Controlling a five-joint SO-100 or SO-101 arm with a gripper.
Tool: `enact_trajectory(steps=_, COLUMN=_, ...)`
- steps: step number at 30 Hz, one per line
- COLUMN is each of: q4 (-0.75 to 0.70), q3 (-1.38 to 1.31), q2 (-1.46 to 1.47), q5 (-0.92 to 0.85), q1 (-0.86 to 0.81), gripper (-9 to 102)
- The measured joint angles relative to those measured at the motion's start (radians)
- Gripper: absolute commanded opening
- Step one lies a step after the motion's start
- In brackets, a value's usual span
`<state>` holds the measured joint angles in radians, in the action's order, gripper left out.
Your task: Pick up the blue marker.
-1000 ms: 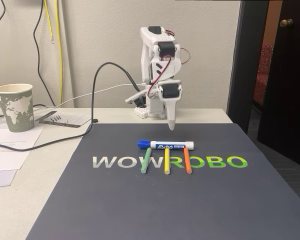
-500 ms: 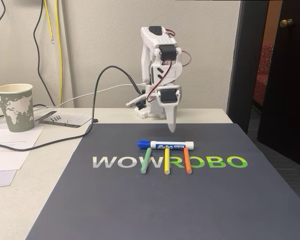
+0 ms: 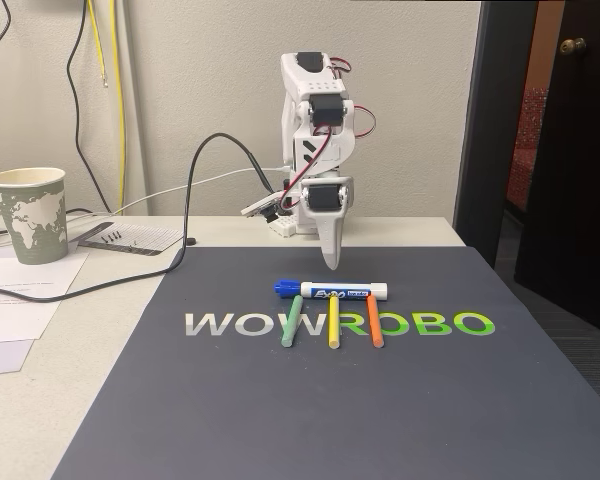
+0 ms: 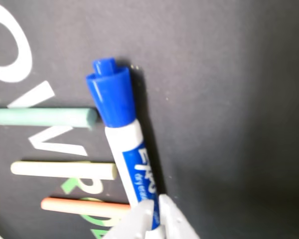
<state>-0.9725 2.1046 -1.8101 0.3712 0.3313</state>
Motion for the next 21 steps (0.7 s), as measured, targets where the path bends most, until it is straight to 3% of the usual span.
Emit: enact_trajectory(steps=21, q4=-0.015, q3=-0.112, q2=0.123, q5=-0.035, q1=-0.02, gripper=0)
